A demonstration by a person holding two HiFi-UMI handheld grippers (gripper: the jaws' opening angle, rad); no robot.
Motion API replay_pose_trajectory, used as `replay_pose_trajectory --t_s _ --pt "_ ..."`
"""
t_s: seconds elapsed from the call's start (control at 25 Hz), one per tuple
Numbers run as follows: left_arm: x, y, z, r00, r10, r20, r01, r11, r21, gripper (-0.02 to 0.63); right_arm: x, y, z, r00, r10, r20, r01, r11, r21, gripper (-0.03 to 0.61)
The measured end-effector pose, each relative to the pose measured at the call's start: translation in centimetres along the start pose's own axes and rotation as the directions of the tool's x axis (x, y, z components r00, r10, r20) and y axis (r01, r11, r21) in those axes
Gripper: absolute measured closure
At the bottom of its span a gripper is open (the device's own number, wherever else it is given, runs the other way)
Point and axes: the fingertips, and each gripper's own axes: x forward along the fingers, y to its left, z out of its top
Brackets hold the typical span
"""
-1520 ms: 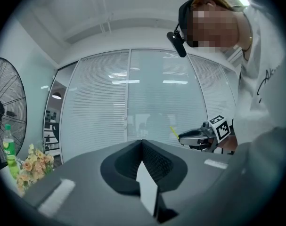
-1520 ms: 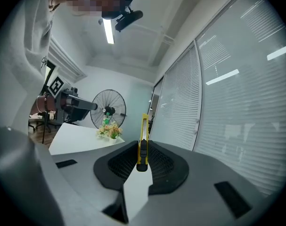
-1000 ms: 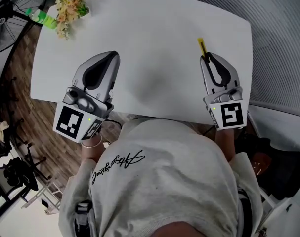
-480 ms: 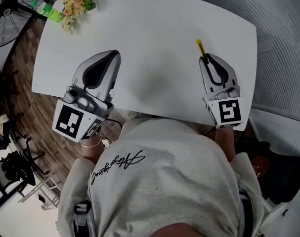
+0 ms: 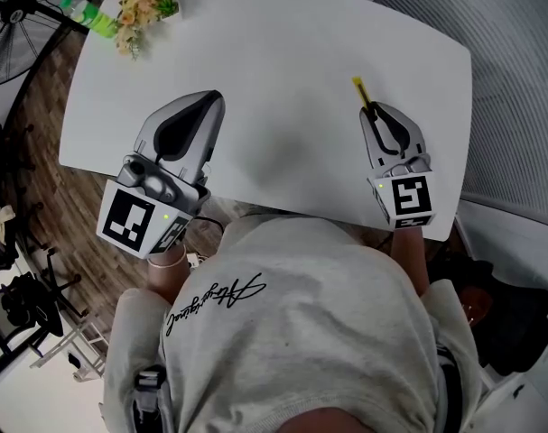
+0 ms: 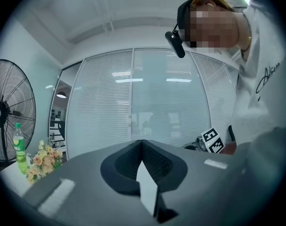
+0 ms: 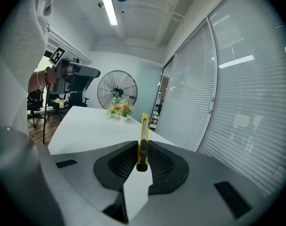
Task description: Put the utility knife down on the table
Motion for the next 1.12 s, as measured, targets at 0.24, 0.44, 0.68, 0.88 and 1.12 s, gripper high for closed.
replay_pose_trajectory --t_s 0.24,0.44,0.68,0.88,1.12 --pt "-0.1 0.0 -0.2 1.0 -0.003 -0.007 0.003 1.0 0.003 0.617 1.1 0.9 -2.2 0.998 0.012 -0.064 -0.014 1.0 -0.026 0.512" --pt "-0.1 0.1 -0.1 1.0 0.0 -0.002 0.0 1.0 0.008 0.617 2.0 1.6 -4.2 0.993 0.034 -0.117 -0.04 0.998 -0.041 0.512" --pt "-0.2 0.1 -0.4 1.0 0.0 -0.006 0.0 1.0 0.01 0.617 3.1 2.2 -7.1 0.98 0.062 -0.188 -0.064 0.998 -0.004 0.512" --pt "-0.2 0.2 -0.2 1.0 -0.002 -0.007 0.002 1.0 0.02 0.617 3.7 2.7 -8.9 0.966 0.083 -0.246 -0.087 0.996 -0.007 0.512" --pt "-0.3 0.1 -0.1 1.0 -0.006 -0.003 0.006 1.0 0.019 0.617 3.8 3.2 -10.0 0.954 0.093 -0.284 -0.101 0.995 -0.016 0.512"
